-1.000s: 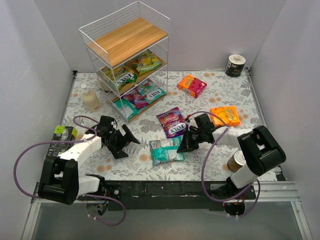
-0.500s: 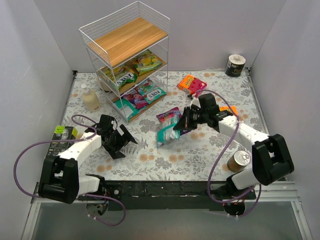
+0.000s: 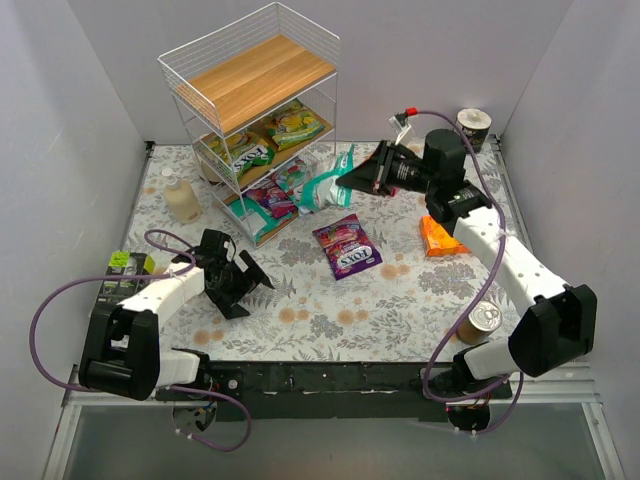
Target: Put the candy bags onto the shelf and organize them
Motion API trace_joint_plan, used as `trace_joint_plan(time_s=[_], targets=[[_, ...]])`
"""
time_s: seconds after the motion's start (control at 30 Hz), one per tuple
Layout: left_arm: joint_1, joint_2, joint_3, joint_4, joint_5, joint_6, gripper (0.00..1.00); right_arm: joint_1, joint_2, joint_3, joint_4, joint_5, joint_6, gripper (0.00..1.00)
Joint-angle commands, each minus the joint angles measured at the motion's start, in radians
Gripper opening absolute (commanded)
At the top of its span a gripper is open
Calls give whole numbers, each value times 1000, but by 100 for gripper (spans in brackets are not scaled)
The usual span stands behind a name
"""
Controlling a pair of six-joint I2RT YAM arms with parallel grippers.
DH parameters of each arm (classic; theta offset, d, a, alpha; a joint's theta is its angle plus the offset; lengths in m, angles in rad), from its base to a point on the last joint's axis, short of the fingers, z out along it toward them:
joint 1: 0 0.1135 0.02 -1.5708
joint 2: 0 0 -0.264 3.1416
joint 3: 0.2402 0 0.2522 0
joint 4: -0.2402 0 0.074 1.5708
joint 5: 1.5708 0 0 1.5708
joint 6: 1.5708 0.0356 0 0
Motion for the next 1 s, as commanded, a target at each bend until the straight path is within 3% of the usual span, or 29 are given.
trace_joint_plan(time_s=[0.0,0.1,0.43,0.8,0.97], targets=[[-3,8,13,12,-21,12,98,-4,14,204,220,-48,112,1],[-3,22,16,11,-32,20,98,-3,58,353,228,-40,136,1],[-4,30,30,-9,-58,37,98,7,335,726,513,33,357,1],[-4,-24,21,-41,-73,37,98,73,620,933,529,297,382,1],[-4,-42,22,-55,-84,38,98,89,677,961,521,388,402,1]])
